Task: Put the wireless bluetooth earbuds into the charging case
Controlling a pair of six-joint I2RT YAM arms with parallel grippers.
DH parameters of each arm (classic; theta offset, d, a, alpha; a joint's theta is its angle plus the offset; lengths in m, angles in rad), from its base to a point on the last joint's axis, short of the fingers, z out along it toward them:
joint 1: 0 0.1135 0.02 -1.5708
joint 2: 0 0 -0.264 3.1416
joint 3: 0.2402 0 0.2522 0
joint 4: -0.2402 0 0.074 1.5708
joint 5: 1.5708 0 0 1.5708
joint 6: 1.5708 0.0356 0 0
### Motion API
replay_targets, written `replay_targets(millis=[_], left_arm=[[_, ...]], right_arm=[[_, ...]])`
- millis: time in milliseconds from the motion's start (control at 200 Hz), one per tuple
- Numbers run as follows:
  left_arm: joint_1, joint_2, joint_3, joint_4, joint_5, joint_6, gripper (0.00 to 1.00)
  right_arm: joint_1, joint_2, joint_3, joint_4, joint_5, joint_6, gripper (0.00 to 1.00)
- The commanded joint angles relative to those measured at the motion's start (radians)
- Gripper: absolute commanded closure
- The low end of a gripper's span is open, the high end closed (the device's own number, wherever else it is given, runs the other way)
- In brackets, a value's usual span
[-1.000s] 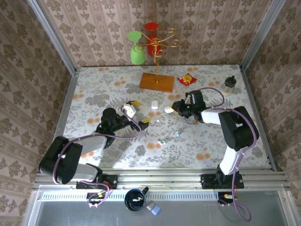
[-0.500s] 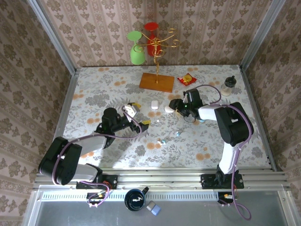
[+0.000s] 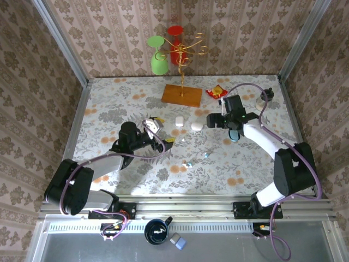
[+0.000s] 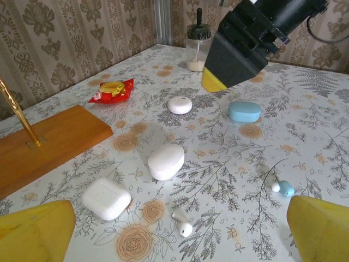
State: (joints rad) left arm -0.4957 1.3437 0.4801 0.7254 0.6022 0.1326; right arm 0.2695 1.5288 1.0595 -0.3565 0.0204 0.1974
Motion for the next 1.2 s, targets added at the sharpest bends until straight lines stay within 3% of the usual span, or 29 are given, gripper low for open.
replay_targets(millis=[0,350,725,1025,1195], left_arm=[[0.002,-0.014,0.028,-0.022,0.019,0.035,0.0],[-0.009,0.005,0.002,0.049,0.013,0.019,0.0],[-0.004,0.021,0.007,0.06,0.013,0.037,0.0],[-0.004,0.024,0.005,0.068,0.012,0.027,0.0],[0.007,0.032,0.001,0.086,-0.003,-0.001,0.0]], right_arm=[[-0.018,0.006,0.071,-0.299,0.178,-0.2,0.1],[-0.126,0.134,0.079,-0.36,0.027,-0.334,0.13],[-0.148,0.302,0.13,-0.366,0.006,-0.372,0.32],[-0.145,0.282,0.139,-0.368,-0.016,-0.366,0.56],[-0.092,0.17,0.111,-0.323,-0.068,-0.389,0.61]])
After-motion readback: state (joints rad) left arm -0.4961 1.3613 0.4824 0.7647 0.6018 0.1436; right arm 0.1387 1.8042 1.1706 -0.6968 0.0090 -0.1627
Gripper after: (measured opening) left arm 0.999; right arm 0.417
